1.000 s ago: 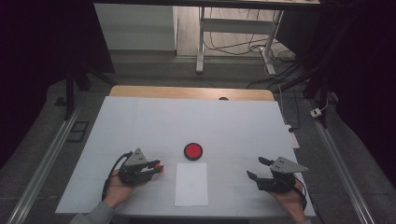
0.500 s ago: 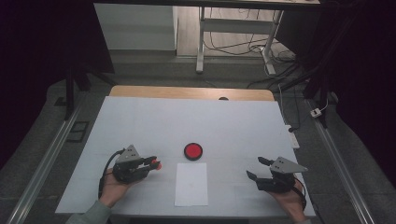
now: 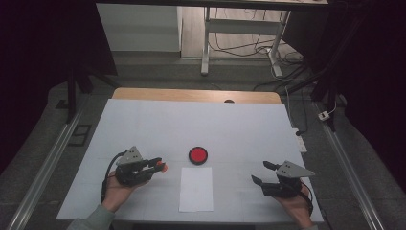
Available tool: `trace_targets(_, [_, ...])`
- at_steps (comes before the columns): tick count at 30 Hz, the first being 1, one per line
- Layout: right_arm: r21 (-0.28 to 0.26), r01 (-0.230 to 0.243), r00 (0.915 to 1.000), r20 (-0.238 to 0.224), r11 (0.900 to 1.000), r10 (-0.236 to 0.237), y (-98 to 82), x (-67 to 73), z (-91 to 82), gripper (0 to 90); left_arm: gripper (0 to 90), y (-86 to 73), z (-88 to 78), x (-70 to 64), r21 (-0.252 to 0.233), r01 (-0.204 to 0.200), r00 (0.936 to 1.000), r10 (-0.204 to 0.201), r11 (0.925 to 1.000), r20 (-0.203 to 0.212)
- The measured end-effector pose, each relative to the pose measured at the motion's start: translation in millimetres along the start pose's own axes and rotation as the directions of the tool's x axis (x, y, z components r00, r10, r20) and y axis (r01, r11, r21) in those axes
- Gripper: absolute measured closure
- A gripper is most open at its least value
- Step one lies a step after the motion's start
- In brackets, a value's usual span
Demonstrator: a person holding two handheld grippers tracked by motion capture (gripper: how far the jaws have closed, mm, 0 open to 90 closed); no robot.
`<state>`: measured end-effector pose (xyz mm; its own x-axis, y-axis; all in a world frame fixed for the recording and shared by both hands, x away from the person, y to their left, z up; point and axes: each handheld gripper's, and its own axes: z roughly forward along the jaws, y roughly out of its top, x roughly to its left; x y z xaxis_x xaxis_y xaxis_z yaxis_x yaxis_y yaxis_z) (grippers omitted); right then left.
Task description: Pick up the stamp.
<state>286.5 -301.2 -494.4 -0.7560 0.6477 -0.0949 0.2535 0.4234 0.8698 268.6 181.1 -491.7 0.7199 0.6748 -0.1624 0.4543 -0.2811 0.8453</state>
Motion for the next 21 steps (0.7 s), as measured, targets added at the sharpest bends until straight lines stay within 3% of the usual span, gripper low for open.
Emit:
trace_targets(11, [0.003, -0.002, 0.9999, -0.010, 1.000, 0.002, 0.4, 2.1, 2.8, 28.5, 72.2, 5.8, 0.8, -3.1, -0.015, -0.008, 0.9999, 0.008, 0.9999, 0.009])
trace_targets(21, [0.008, -0.010, 0.9992, -0.038, 1.000, 0.010, 4.1, 14.3, 16.5, 29.0, 72.2, 13.7, 4.9, -8.8, -0.029, -0.014, 0.9996, 0.015, 0.9995, 0.024])
